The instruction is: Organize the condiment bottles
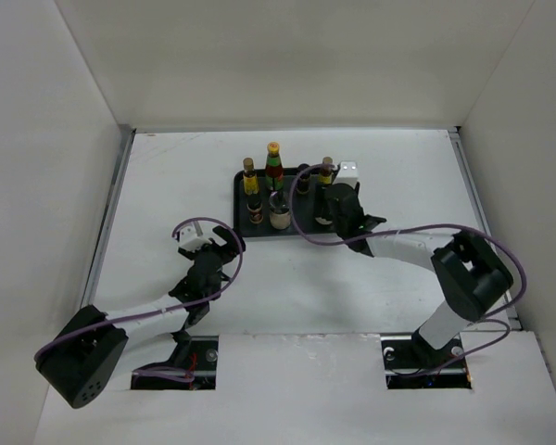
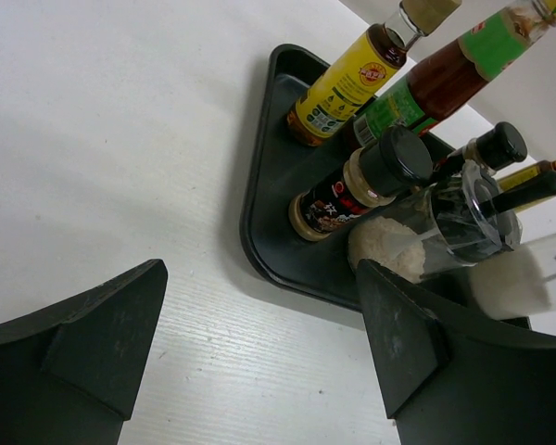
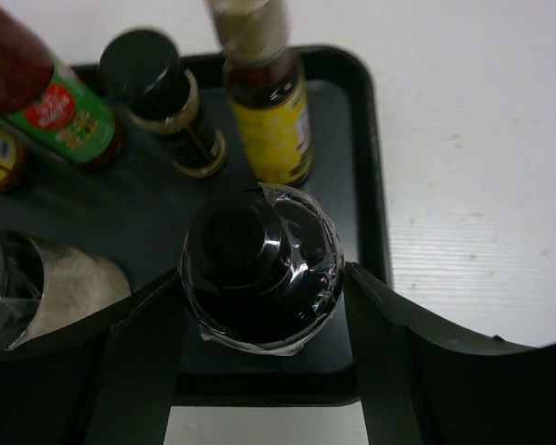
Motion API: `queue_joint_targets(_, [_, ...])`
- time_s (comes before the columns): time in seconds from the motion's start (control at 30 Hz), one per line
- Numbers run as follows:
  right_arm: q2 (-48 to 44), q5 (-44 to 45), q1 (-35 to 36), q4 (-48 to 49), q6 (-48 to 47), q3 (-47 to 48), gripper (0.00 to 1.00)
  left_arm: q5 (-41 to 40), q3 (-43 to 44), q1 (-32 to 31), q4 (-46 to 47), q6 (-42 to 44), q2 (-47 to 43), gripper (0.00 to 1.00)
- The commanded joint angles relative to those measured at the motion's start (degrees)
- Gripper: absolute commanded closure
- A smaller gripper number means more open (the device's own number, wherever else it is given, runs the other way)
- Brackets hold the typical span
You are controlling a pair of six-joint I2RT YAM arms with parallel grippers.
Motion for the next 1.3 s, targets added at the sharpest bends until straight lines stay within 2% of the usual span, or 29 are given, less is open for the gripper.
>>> queue_joint_targets(0.0, [2.9, 0.5, 2.0, 6.6, 0.5, 4.0, 0.36, 1.0, 2.4, 0.4, 2.8, -0.4, 0.7, 0.17])
queue_joint_targets(0.13, [4.9, 0.6, 3.3, 7.1, 0.5, 4.3, 0.25, 1.5, 2.8, 0.6, 2.7, -0.4, 1.1, 0.16])
queue_joint_targets(0.27, [2.1, 1.3, 3.7, 6.7, 0.6, 2.4, 0.00, 2.7, 3.8, 1.1, 2.5, -0.1, 2.4, 0.14])
queue_joint_targets(0.33, [-1.8, 2.0, 3.7, 6.4, 0.3, 0.8, 0.00, 3.1, 4.5, 1.2, 2.2, 0.1, 2.9, 0.10])
queue_joint_targets(0.4, [-5.8, 2.6, 3.5, 6.7, 0.3, -1.3, 0.00, 4.1, 5.5, 0.8, 1.4, 0.5, 3.2, 0.00])
queue_joint_targets(0.5, [-12.0, 3.5, 1.0, 6.7, 0.7, -4.9, 0.00, 5.3, 7.6, -0.6, -1.6, 2.1, 1.2, 0.00])
queue_joint_targets(0.67, [-18.3, 7.4, -4.3, 6.8, 5.7, -11.2, 0.00, 2.9, 9.1, -2.8, -8.7, 3.4, -2.3, 0.00])
queue_joint_targets(0.93, [-19.4, 6.0, -15.7, 9.0, 19.6, -20.3, 0.00, 3.8, 6.9, -3.6, -13.8, 0.5, -9.2, 0.00])
queue_joint_targets(1.1, [-17.8, 0.4, -19.1, 9.3, 24.1, -21.1, 0.00, 4.5, 9.3, -2.9, -25.3, -2.0, -13.7, 0.00])
queue_joint_targets(1.27, [-17.0, -4.1, -21.2, 9.1, 26.6, -21.0, 0.00, 5.0, 15.5, -2.0, -36.5, -2.9, -10.7, 0.00])
